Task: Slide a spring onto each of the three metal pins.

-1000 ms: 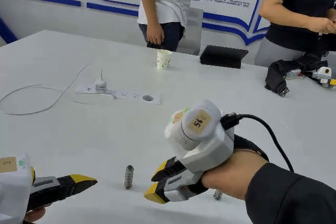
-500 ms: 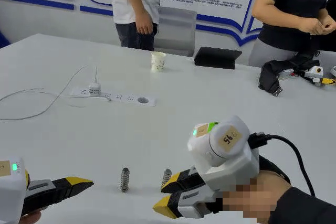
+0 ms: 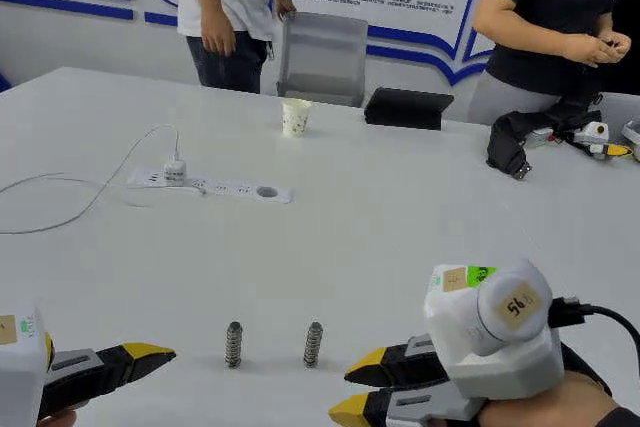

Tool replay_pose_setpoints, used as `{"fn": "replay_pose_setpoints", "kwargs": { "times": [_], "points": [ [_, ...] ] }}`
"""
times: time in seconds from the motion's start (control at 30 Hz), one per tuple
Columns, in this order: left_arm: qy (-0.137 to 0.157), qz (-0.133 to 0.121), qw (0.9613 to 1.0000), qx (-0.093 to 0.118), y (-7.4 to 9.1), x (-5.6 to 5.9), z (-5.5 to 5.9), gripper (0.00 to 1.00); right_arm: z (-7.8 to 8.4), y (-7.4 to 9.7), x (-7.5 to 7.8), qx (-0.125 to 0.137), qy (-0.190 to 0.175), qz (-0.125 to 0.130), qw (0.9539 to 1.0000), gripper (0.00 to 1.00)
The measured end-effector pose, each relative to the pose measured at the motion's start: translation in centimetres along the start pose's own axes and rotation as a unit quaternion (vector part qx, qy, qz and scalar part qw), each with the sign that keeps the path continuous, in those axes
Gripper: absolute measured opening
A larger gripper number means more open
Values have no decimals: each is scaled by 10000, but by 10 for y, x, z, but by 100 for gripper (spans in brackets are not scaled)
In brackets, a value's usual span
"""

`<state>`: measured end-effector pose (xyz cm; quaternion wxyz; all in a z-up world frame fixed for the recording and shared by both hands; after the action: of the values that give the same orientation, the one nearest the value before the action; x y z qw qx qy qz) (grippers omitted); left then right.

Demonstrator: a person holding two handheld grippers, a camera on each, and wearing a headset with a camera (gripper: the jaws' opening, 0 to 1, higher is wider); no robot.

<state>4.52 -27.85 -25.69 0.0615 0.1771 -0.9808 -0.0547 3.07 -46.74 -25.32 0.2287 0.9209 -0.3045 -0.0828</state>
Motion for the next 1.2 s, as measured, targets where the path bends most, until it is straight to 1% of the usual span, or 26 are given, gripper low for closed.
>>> {"fn": "replay_pose_setpoints", "kwargs": {
  "times": [0.13, 0.23, 0.4, 0.5, 0.67, 0.97, 1.0, 1.2],
  "points": [
    [6, -2, 10000, -9, 0, 0, 0, 73, 10, 7, 1, 3, -82, 81, 9999, 24],
    [17, -28, 10000, -9, 0, 0, 1, 73, 16, 16, 6, 78, -161, 194, 9997, 25],
    [12, -47, 10000, -27, 0, -1, 1, 74, 27, 36, 17, 208, -339, 465, 9981, 27],
    [14, -53, 10000, -36, -1, -1, 2, 75, 34, 50, 26, 284, -440, 675, 9963, 28],
    [21, -73, 10000, -50, -1, -1, 3, 76, 40, 68, 37, 425, -491, 917, 9937, 31],
    [26, -99, 9999, -69, -2, -3, 5, 76, 45, 86, 51, 746, -465, 1193, 9890, 34],
    [29, -100, 9999, -74, -2, -3, 5, 76, 45, 88, 53, 813, -454, 1223, 9881, 34],
    [43, -111, 9999, -78, -2, -5, 5, 76, 47, 94, 52, 1012, -332, 1173, 9874, 41]
  ]
}}
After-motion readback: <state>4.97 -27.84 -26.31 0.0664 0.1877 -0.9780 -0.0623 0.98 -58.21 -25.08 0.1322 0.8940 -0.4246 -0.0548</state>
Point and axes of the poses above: the centre of the closed fingertips' face, and the gripper's own axes: y roughly backward along the fingers, x roughly to its right, z roughly out of its underside, the point moved 5 cm from there along y, roughly backward along the fingers, and after that the axes turned 13 degrees about x, right-handed, at the moved point
